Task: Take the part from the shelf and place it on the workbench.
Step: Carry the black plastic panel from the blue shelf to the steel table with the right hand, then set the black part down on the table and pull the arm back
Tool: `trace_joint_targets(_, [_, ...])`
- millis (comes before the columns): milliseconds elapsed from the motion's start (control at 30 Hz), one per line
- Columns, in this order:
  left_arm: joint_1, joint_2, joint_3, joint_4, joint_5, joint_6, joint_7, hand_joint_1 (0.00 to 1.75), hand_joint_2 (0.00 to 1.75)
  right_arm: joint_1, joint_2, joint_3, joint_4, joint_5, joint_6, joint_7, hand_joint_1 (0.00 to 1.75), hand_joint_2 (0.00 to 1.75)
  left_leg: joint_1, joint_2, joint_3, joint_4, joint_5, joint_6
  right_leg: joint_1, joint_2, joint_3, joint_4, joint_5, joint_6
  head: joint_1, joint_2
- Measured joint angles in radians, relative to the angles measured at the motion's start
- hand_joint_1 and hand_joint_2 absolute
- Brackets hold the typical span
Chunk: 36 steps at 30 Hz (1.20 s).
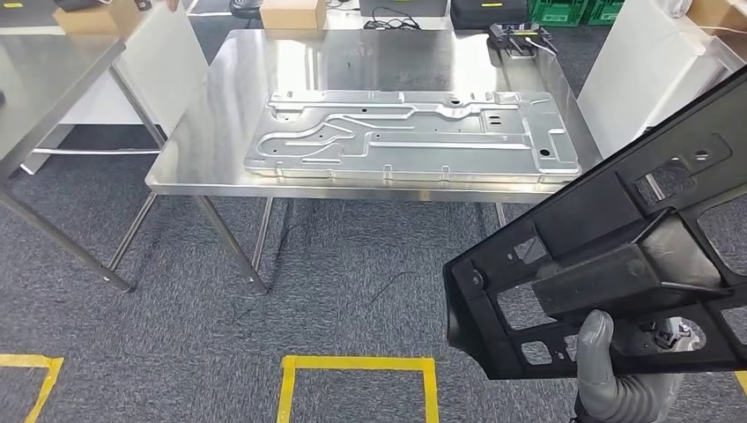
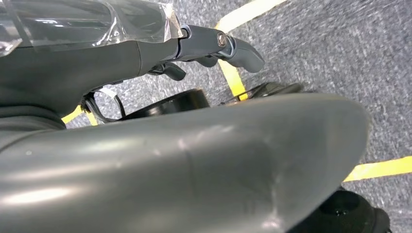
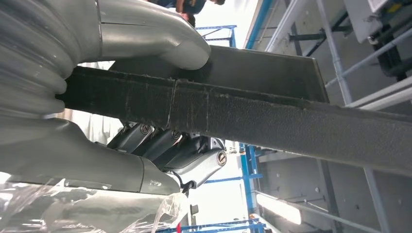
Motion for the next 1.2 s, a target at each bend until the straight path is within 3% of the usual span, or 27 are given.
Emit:
trace_joint_targets(67, [0.004, 0.000, -0.001, 0.000, 0.000, 0.000, 0.000, 0.00, 0.00, 0.002, 0.003, 0.000, -0.001, -0.008, 0.000, -0.003, 1.75, 1.75, 0.007, 0.001, -0.070, 0.062, -0.053, -0.010, -0.001, 0.011, 0.019, 0.000, -0.019, 0.001, 0.000, 0.000])
trace_joint_targets(100, [0.005, 0.000, -0.002, 0.000, 0.000, -0.001, 0.000, 0.00, 0.00, 0.003, 0.004, 0.000, -0.001, -0.010, 0.000, -0.004, 1.75, 1.75, 0.009, 0.001, -0.082, 0.046, -0.054, -0.012, -0.002, 0.018, 0.032, 0.000, -0.028, 0.003, 0.000, 0.000])
trace_joint_targets(133, [0.006, 0.000, -0.002, 0.000, 0.000, -0.001, 0.000, 0.00, 0.00, 0.004, 0.005, 0.000, -0.001, -0.012, 0.000, -0.006, 1.75, 1.75, 0.011, -0.001, -0.080, -0.001, -0.027, -0.011, -0.003, 0.025, 0.046, 0.000, -0.039, 0.005, 0.000, 0.000])
trace_joint_targets(167, [0.007, 0.000, -0.002, 0.000, 0.001, -0.002, -0.001, 0.00, 0.00, 0.004, 0.006, 0.000, -0.001, -0.012, 0.000, -0.009, 1.75, 1.75, 0.012, -0.008, -0.069, -0.067, 0.025, -0.008, -0.003, 0.032, 0.060, -0.001, -0.049, 0.007, 0.000, 0.000])
trace_joint_targets(233, [0.009, 0.002, -0.002, 0.000, 0.002, -0.002, -0.001, 0.00, 0.00, 0.004, 0.008, -0.001, -0.001, -0.013, 0.000, -0.014, 1.75, 1.75, 0.005, -0.037, -0.046, -0.179, 0.129, 0.005, -0.004, 0.051, 0.081, -0.001, -0.069, 0.016, 0.000, 0.000])
trace_joint_targets(267, [0.011, 0.002, -0.002, 0.000, 0.003, -0.003, -0.001, 0.00, 0.00, 0.003, 0.010, -0.002, -0.001, -0.012, 0.000, -0.016, 1.75, 1.75, 0.001, -0.049, -0.038, -0.207, 0.156, 0.013, -0.005, 0.062, 0.087, -0.004, -0.077, 0.022, 0.000, 0.000])
trace_joint_targets(333, [0.012, 0.002, -0.003, 0.000, 0.003, -0.003, -0.003, 0.00, 0.00, 0.005, 0.012, -0.003, -0.001, -0.012, 0.000, -0.017, 1.75, 1.75, -0.002, -0.049, -0.020, -0.223, 0.160, 0.030, -0.006, 0.078, 0.093, 0.002, -0.078, 0.033, 0.000, 0.000])
trace_joint_targets(367, [0.011, 0.002, -0.003, 0.000, 0.003, -0.002, -0.005, 0.00, 0.00, 0.007, 0.013, -0.005, -0.003, -0.011, 0.000, -0.016, 1.75, 1.75, -0.001, -0.039, -0.007, -0.229, 0.163, 0.036, -0.006, 0.072, 0.093, 0.015, -0.077, 0.037, 0.000, 0.000])
trace_joint_targets(433, [0.006, 0.003, -0.003, 0.000, 0.004, -0.002, -0.009, 0.00, 0.00, 0.007, 0.013, -0.009, -0.006, -0.010, 0.000, -0.016, 1.75, 1.75, 0.003, -0.020, 0.019, -0.237, 0.158, 0.048, -0.003, 0.036, 0.059, 0.091, -0.084, 0.044, 0.002, 0.000])
trace_joint_targets(500, [0.005, 0.002, -0.003, 0.000, 0.004, -0.001, -0.010, 0.00, 0.00, 0.007, 0.014, -0.011, -0.007, -0.009, 0.000, -0.016, 1.75, 1.75, 0.005, -0.002, 0.036, -0.239, 0.142, 0.054, -0.002, 0.000, -0.024, 0.219, -0.126, 0.052, 0.004, 0.000])
trace_joint_targets(567, [0.007, 0.001, -0.003, 0.000, 0.004, -0.002, -0.010, 0.00, 0.00, 0.009, 0.014, -0.013, -0.007, -0.009, 0.000, -0.015, 1.75, 1.75, 0.005, 0.011, 0.053, -0.240, 0.123, 0.055, -0.005, -0.008, -0.101, 0.301, -0.169, 0.060, 0.004, 0.000])
trace_joint_targets(600, [0.009, 0.001, -0.003, 0.000, 0.004, -0.002, -0.010, 0.00, 0.00, 0.010, 0.015, -0.014, -0.007, -0.010, 0.000, -0.015, 1.75, 1.75, 0.006, 0.015, 0.064, -0.240, 0.113, 0.054, -0.006, -0.009, -0.117, 0.294, -0.166, 0.063, 0.003, 0.000])
trace_joint_targets(633, [0.009, 0.001, -0.003, 0.000, 0.003, -0.001, -0.010, 0.00, 0.00, 0.011, 0.015, -0.015, -0.008, -0.010, 0.000, -0.013, 1.75, 1.75, 0.007, 0.018, 0.078, -0.240, 0.102, 0.052, -0.008, -0.011, -0.115, 0.253, -0.141, 0.066, 0.003, 0.000])
trace_joint_targets(700, [0.008, 0.001, -0.003, 0.000, 0.003, 0.008, -0.010, 0.00, 0.00, 0.014, 0.016, -0.020, -0.008, -0.010, 0.000, -0.005, 1.75, 1.75, 0.008, 0.022, 0.106, -0.239, 0.079, 0.045, -0.009, -0.021, -0.081, 0.116, -0.042, 0.067, 0.003, 0.000])
trace_joint_targets(767, [0.006, 0.001, -0.003, 0.000, 0.003, 0.025, -0.006, 0.00, 0.00, 0.017, 0.019, -0.027, -0.008, -0.004, 0.000, 0.011, 1.75, 1.75, 0.005, 0.026, 0.124, -0.245, 0.058, 0.033, -0.005, -0.034, -0.053, 0.031, 0.013, 0.057, 0.004, 0.000])
trace_joint_targets(867, [0.004, 0.001, -0.003, 0.000, 0.004, 0.039, 0.001, 0.00, 0.00, 0.019, 0.026, -0.038, -0.010, 0.011, 0.000, 0.040, 1.75, 1.75, 0.002, 0.028, 0.146, -0.238, 0.053, 0.016, -0.006, -0.029, -0.031, 0.013, 0.011, 0.032, 0.003, 0.000])
trace_joint_targets(933, [0.002, 0.000, -0.003, 0.000, 0.005, 0.043, 0.011, 0.00, 0.00, 0.018, 0.031, -0.045, -0.010, 0.015, 0.000, 0.060, 1.75, 1.75, 0.004, 0.024, 0.118, -0.170, 0.051, 0.007, -0.011, -0.026, -0.011, 0.008, 0.001, 0.018, 0.002, 0.000])
trace_joint_targets(1033, [0.003, 0.000, -0.004, 0.000, 0.002, 0.051, 0.051, 0.00, 0.00, 0.013, 0.035, -0.056, -0.010, 0.005, 0.000, 0.091, 1.75, 1.75, 0.010, 0.021, -0.015, 0.023, -0.015, -0.007, -0.012, -0.017, 0.013, 0.006, -0.023, 0.010, 0.001, 0.000])
trace_joint_targets(1067, [0.005, 0.000, -0.004, 0.000, 0.002, 0.053, 0.064, 0.00, 0.00, 0.011, 0.037, -0.058, -0.009, -0.002, 0.000, 0.099, 1.75, 1.75, 0.011, 0.021, -0.055, 0.060, -0.040, -0.010, -0.012, -0.013, 0.023, 0.006, -0.032, 0.010, 0.001, 0.000])
trace_joint_targets(1100, [0.007, 0.000, -0.005, 0.000, 0.002, 0.055, 0.075, 0.00, 0.00, 0.008, 0.038, -0.060, -0.008, -0.010, 0.000, 0.107, 1.75, 1.75, 0.011, 0.021, -0.081, 0.066, -0.052, -0.010, -0.012, -0.009, 0.035, 0.006, -0.043, 0.011, 0.001, 0.000])
trace_joint_targets(1133, [0.009, 0.000, -0.006, 0.000, 0.003, 0.057, 0.086, 0.00, 0.00, 0.004, 0.039, -0.061, -0.006, -0.020, 0.000, 0.115, 1.75, 1.75, 0.011, 0.021, -0.092, 0.040, -0.042, -0.008, -0.012, -0.006, 0.049, 0.006, -0.054, 0.012, 0.001, 0.000])
trace_joint_targets(1167, [0.010, 0.000, -0.007, 0.000, 0.004, 0.060, 0.095, 0.00, 0.00, -0.003, 0.039, -0.061, -0.003, -0.033, 0.000, 0.125, 1.75, 1.75, 0.009, 0.021, -0.091, -0.014, -0.006, -0.002, -0.011, -0.004, 0.065, 0.006, -0.066, 0.013, 0.001, 0.000])
trace_joint_targets(1200, [0.010, 0.001, -0.007, 0.000, 0.006, 0.062, 0.102, 0.00, 0.00, -0.011, 0.039, -0.060, 0.003, -0.047, 0.000, 0.134, 1.75, 1.75, 0.005, 0.020, -0.085, -0.083, 0.057, 0.007, -0.010, -0.002, 0.079, 0.005, -0.077, 0.014, 0.000, 0.000])
